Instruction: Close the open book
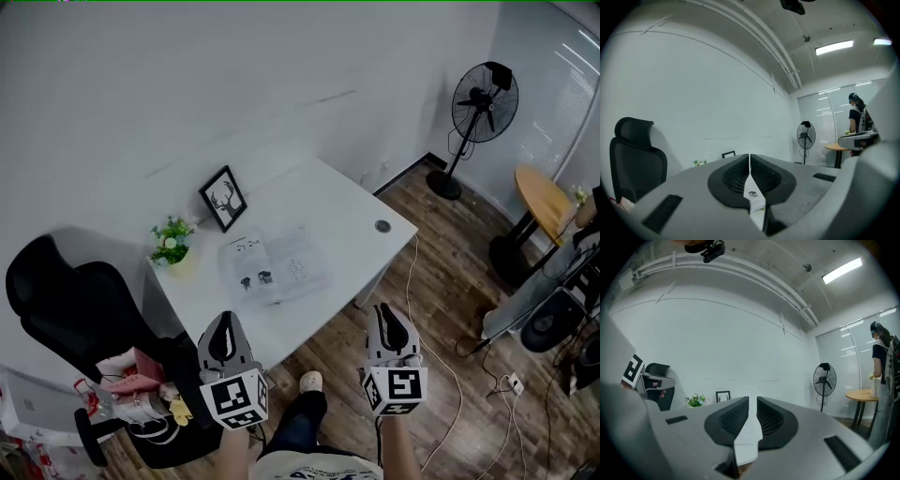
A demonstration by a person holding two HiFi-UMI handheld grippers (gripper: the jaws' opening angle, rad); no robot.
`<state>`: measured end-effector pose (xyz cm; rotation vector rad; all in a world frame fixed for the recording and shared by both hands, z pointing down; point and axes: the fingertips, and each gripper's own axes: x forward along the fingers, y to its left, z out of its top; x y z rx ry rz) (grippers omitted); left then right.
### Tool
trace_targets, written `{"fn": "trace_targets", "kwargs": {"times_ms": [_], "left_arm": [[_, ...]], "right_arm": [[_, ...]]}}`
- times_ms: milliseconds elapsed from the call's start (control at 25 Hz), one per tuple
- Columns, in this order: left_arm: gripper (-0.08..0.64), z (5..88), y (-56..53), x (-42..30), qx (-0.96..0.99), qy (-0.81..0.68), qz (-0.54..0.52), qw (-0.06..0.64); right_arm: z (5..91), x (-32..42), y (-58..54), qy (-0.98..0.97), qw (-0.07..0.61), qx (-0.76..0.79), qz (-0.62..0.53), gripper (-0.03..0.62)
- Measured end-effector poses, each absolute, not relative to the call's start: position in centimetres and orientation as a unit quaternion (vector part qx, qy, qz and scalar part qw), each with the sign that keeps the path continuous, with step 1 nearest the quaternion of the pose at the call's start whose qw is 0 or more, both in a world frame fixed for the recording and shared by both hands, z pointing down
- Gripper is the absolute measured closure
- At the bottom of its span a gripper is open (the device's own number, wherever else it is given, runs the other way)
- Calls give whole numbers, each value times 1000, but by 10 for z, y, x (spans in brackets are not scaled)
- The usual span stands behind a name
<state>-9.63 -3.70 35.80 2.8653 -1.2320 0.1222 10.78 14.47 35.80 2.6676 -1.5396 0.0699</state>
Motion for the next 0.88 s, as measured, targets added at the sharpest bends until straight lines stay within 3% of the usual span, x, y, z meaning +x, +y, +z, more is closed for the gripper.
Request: {"fn": "trace_targets", "kwargs": {"times_ms": [480, 880], "left_arm": [[535, 367, -145, -9, 899, -435, 42, 40], [535, 390, -187, -1, 874, -477, 63, 61]], "right_arm": [[345, 215, 17, -536, 47, 843, 13, 545], [359, 244, -60, -582, 48, 811, 26, 545]]}}
